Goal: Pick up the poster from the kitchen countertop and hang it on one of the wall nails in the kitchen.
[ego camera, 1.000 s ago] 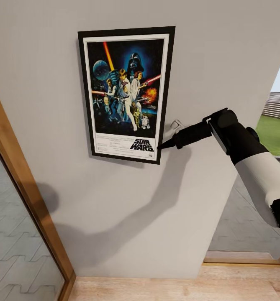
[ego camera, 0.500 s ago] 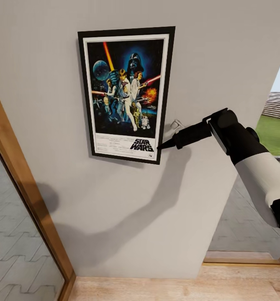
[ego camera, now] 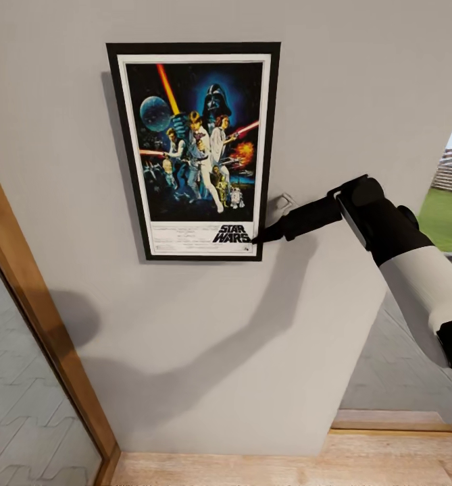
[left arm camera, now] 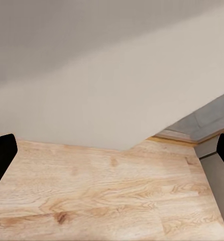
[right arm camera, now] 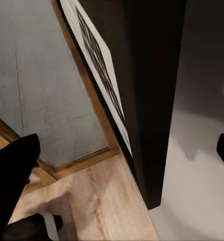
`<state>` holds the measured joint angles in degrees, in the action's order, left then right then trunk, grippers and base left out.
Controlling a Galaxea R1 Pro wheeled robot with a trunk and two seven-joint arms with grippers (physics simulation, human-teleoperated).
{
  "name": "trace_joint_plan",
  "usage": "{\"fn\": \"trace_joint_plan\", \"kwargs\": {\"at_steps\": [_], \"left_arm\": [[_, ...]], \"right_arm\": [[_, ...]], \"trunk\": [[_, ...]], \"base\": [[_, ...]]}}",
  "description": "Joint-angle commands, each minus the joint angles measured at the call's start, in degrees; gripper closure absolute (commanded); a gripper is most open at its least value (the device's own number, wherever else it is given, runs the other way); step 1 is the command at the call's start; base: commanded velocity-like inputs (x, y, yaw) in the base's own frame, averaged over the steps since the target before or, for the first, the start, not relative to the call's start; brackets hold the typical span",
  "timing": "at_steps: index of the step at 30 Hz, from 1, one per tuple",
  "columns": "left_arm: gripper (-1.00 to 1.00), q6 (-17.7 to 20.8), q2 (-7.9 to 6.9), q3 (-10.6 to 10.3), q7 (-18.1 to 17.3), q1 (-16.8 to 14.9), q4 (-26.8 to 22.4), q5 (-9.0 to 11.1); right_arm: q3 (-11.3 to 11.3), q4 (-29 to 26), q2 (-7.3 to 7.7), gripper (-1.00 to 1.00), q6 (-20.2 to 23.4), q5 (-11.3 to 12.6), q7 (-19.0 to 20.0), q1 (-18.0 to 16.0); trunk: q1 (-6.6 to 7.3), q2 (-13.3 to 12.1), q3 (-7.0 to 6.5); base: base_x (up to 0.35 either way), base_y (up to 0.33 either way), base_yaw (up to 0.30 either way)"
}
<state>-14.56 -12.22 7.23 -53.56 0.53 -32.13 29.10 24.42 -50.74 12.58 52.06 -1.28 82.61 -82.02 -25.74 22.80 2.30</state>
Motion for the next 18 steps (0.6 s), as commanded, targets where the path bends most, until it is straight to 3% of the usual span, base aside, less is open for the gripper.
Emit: {"fn": "trace_joint_plan", "kwargs": {"at_steps": [1, 11, 18], "left_arm": [[-1.0, -0.13, -0.02, -0.02, -0.14, -0.01, -0.04, 0.17], [-1.0, -0.15, -0.01, -0.02, -0.14, -0.01, -0.04, 0.17], [-1.0, -0.2, -0.01, -0.02, -0.14, -0.01, -0.04, 0.17]], "right_arm": [[0.08, -0.01, 0.05, -1.0, 0.7, -0.27, 0.17, -0.07], [-0.06, -0.05, 0.07, -1.0, 0.84, -0.3, 0.19, -0.07], [-0.04, -0.06, 0.27, -1.0, 0.77, -0.25, 0.19, -0.07]], "trunk": [[-0.04, 0.12, 0.12], [-0.04, 0.12, 0.12], [-0.04, 0.12, 0.12]], "base": [[0.003, 0.0, 0.0], [-0.001, 0.0, 0.0], [-0.156, 0.0, 0.0]]}}
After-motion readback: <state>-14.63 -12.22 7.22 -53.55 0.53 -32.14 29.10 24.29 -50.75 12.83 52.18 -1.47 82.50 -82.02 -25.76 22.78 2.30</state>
